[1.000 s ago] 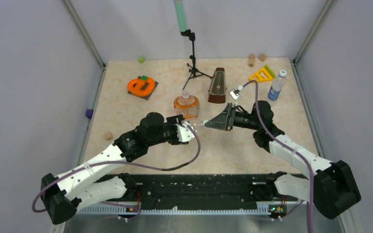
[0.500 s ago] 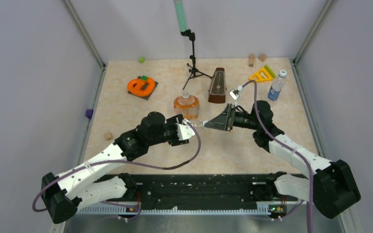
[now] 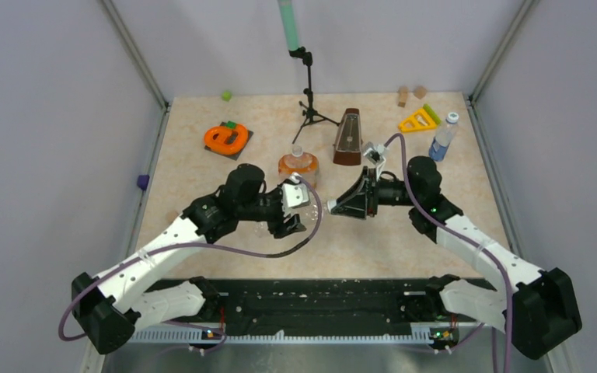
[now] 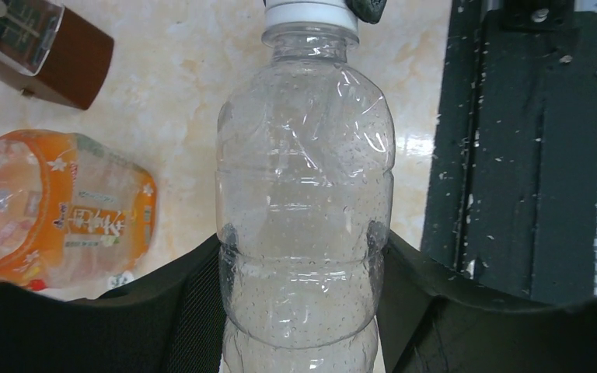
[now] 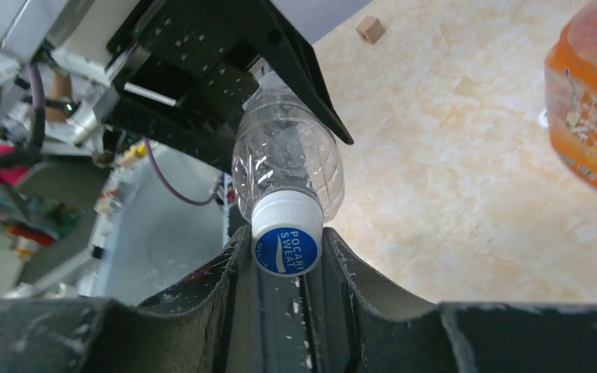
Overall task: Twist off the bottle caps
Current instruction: Unscrew the bottle cap from the plastic bottle.
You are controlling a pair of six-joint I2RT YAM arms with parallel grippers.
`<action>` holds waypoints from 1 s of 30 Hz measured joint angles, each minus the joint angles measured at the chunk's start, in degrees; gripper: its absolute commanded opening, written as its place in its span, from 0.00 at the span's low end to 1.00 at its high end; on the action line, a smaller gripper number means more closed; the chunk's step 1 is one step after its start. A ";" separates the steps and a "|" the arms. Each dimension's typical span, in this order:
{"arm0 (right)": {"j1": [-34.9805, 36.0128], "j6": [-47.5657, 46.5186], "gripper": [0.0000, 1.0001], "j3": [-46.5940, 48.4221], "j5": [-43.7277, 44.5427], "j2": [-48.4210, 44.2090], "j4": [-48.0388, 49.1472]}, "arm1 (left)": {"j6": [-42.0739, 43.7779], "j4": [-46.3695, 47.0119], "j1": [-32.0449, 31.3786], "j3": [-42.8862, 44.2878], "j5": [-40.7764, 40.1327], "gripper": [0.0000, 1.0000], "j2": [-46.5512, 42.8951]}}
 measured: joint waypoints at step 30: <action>0.79 -20.44 0.46 -4.22 0.66 -6.58 2.82 | -3.89 -2.49 2.21 2.78 7.72 0.00 0.26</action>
